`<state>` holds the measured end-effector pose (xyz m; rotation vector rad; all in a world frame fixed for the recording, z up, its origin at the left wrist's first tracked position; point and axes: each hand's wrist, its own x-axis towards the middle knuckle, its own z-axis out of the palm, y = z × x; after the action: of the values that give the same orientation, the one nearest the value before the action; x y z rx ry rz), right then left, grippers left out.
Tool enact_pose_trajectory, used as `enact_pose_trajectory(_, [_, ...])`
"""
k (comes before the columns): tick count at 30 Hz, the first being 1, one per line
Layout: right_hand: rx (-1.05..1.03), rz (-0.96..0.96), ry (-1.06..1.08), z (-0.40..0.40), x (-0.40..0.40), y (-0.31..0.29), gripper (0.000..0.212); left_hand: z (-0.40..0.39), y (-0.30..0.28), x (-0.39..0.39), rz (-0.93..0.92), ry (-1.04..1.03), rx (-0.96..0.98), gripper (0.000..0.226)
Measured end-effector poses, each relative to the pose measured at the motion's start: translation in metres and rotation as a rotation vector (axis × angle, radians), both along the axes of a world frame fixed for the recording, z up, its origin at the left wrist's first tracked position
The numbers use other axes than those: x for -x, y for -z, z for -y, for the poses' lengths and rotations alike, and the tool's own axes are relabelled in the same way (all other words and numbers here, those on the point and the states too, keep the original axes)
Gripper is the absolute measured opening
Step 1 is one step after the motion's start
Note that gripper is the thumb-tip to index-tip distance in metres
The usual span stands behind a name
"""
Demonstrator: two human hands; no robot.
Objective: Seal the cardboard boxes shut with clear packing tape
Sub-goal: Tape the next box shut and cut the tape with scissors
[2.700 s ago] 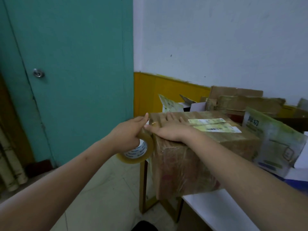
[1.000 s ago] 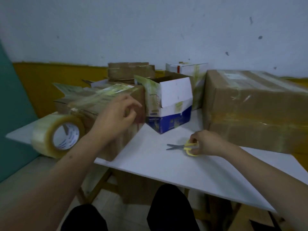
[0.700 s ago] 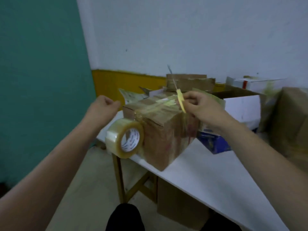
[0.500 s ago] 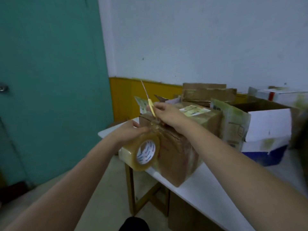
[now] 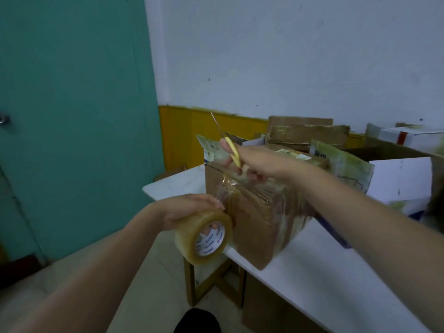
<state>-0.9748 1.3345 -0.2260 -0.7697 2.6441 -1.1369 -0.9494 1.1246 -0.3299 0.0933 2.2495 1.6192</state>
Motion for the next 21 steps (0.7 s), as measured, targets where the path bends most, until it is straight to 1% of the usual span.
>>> enact_pose_trajectory(2, [-0.186, 0.110, -0.085, -0.022, -0.023, -0.010, 0.085, 0.004, 0.001, 0.002, -0.015, 0.015, -0.008, 0.024])
enact_pose_trajectory(5, [-0.552, 0.287, -0.113, -0.040, -0.055, 0.001, 0.089, 0.008, 0.005, 0.003, -0.032, 0.022, -0.047, 0.023])
enact_pose_trajectory(6, [-0.634, 0.298, -0.103, -0.039, -0.060, 0.009, 0.092, 0.009, 0.007, 0.003, -0.034, 0.026, -0.052, 0.025])
enact_pose_trajectory(7, [-0.675, 0.285, -0.080, -0.036, -0.062, 0.017, 0.093, 0.009, 0.008, 0.003, -0.035, 0.027, -0.043, 0.026])
enact_pose_trajectory(9, [-0.639, 0.253, -0.024, -0.025, -0.060, 0.031, 0.094, 0.009, 0.009, 0.003, -0.037, 0.025, -0.016, 0.030])
enact_pose_trajectory(12, [-0.506, 0.251, 0.035, -0.012, -0.056, 0.040, 0.089, 0.009, 0.008, 0.001, -0.029, 0.021, 0.004, 0.035])
enact_pose_trajectory(15, [-0.406, 0.229, 0.082, 0.002, -0.055, 0.046, 0.083, 0.008, 0.006, -0.001, -0.025, 0.032, 0.020, 0.046])
enact_pose_trajectory(19, [-0.368, 0.177, 0.127, 0.015, -0.050, 0.051, 0.072, 0.003, 0.012, -0.001, -0.029, 0.009, 0.016, 0.059])
enact_pose_trajectory(21, [-0.387, 0.141, 0.146, 0.014, -0.047, 0.053, 0.071, 0.000, 0.015, -0.002, -0.035, -0.019, -0.001, 0.054])
